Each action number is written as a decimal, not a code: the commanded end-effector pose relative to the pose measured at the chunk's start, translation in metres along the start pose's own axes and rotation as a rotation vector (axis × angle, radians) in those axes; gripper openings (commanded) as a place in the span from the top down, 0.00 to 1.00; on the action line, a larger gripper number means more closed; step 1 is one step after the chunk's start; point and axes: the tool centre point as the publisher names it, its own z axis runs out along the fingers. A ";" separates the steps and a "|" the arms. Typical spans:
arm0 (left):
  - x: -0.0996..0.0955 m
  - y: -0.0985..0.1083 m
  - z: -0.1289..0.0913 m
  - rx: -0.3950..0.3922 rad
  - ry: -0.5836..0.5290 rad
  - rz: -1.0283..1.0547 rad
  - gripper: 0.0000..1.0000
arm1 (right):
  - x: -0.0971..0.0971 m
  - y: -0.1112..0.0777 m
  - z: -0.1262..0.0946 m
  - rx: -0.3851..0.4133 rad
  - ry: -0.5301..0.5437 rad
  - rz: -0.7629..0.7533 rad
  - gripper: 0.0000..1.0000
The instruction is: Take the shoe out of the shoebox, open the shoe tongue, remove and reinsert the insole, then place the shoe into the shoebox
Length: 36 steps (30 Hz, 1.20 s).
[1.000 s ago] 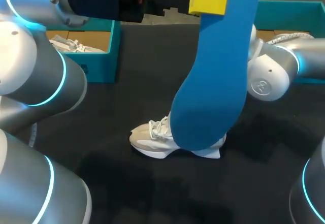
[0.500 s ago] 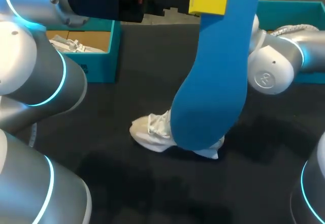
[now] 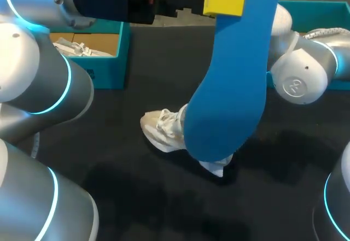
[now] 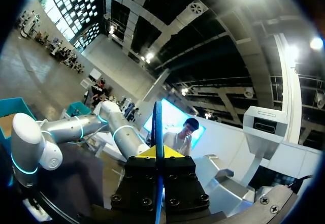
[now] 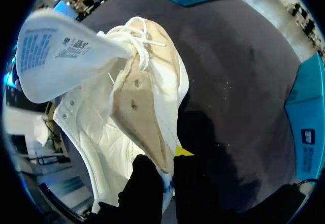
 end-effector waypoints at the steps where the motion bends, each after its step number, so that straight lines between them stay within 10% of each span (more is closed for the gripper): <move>1: 0.004 0.005 0.006 0.018 -0.003 -0.001 1.00 | 0.014 -0.006 -0.001 0.021 -0.073 0.175 1.00; 20: 0.004 0.005 0.006 0.018 -0.003 -0.001 1.00 | 0.014 -0.006 -0.001 0.021 -0.073 0.175 1.00; 36: 0.004 0.005 0.006 0.018 -0.003 -0.001 1.00 | 0.041 -0.043 -0.001 -0.179 -0.097 0.814 1.00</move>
